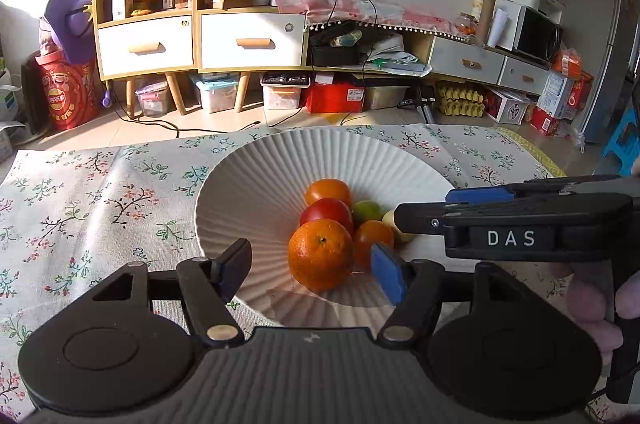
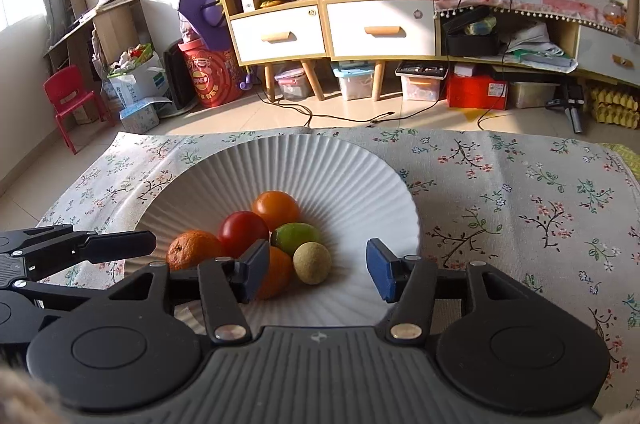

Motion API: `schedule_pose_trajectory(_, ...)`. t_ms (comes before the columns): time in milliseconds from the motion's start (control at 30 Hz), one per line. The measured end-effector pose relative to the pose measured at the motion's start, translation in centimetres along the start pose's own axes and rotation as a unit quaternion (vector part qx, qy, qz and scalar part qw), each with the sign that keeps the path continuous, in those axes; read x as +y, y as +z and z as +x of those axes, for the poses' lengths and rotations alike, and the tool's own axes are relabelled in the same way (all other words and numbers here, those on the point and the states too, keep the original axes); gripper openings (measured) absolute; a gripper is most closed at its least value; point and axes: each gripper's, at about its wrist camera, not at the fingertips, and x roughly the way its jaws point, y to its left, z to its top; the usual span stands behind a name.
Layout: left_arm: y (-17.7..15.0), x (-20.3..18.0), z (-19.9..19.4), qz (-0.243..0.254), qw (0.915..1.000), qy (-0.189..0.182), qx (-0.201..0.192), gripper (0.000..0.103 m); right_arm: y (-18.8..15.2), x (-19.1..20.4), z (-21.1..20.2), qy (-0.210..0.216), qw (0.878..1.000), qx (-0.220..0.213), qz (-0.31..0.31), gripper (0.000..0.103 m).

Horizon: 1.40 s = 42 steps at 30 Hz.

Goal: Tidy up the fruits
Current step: 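Carry the orange and kiwi over the white bowl and open both tools, then withdraw both tools from the bowl toward the remaining fruits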

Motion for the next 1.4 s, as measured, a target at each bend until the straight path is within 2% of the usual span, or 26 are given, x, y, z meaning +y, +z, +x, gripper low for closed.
schedule_pose_trajectory(267, -0.1, -0.2, -2.0, -0.002, 1.0, 0.004, -0.004, 0.084, 0.0, 0.4, -1.8, -0.005, 1.0, -0.003, -0.004, 0.066)
schedule_pose_trajectory(667, -1.1, -0.3, -4.5, -0.012, 0.9998, 0.011, 0.008, 0.096, -1.1, 1.6, -4.3, 0.0, 1.0, -0.001, -0.019, 0.08)
schedule_pose_trajectory(900, -2.0, 0.0, -5.4, -0.01, 0.9994, 0.023, 0.023, 0.099, -2.0, 1.7, -5.3, 0.007, 1.0, 0.007, -0.009, 0.087)
schedule_pose_trajectory(1067, -3.0, 0.3, -6.0, -0.016, 0.9992, 0.02, 0.03, 0.099, -3.0, 1.6, -5.7, 0.012, 1.0, 0.009, 0.001, 0.095)
schedule_pose_trajectory(1400, -5.3, 1.0, -6.5, -0.031, 0.9988, 0.003, 0.038, 0.099, -4.9, 1.2, -6.2, 0.022, 1.0, 0.02, 0.003, 0.099)
